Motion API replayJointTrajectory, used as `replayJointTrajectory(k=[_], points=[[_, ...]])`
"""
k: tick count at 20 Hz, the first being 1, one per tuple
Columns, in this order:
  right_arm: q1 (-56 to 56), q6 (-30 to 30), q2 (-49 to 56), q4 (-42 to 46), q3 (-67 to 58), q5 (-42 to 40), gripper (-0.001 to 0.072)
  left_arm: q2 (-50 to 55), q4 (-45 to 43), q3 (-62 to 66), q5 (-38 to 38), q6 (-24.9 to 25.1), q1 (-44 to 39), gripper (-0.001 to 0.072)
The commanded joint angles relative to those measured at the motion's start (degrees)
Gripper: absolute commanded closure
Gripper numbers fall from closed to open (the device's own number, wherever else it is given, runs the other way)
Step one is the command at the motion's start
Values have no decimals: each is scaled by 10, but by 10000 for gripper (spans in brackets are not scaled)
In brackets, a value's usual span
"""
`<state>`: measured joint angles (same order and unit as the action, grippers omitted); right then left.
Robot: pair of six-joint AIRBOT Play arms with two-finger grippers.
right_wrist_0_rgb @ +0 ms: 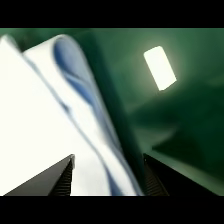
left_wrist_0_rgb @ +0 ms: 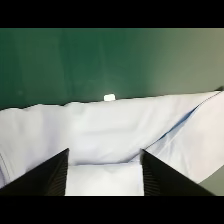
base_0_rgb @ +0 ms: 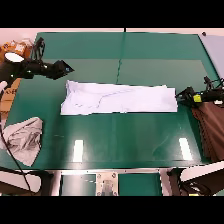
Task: Fold the shirts.
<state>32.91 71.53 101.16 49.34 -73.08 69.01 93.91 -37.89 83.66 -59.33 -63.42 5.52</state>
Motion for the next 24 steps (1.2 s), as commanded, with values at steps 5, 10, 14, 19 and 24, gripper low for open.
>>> replayJointTrajectory(k=[5,10,14,19,24], points=[[-75,-64,37,-89,0,-29,257,1,-10,2,19,4,-67,687],[-92,-58,25,-89,-45,43,696,18,-33,1,74,-24,-143,687],[-93,-37,-65,-92,-75,125,695,62,-32,2,122,-37,-240,687],[-110,7,-185,-186,-113,192,695,139,29,2,195,-40,-369,687],[-140,33,-231,-219,-116,194,695,199,85,53,209,-40,-435,686]])
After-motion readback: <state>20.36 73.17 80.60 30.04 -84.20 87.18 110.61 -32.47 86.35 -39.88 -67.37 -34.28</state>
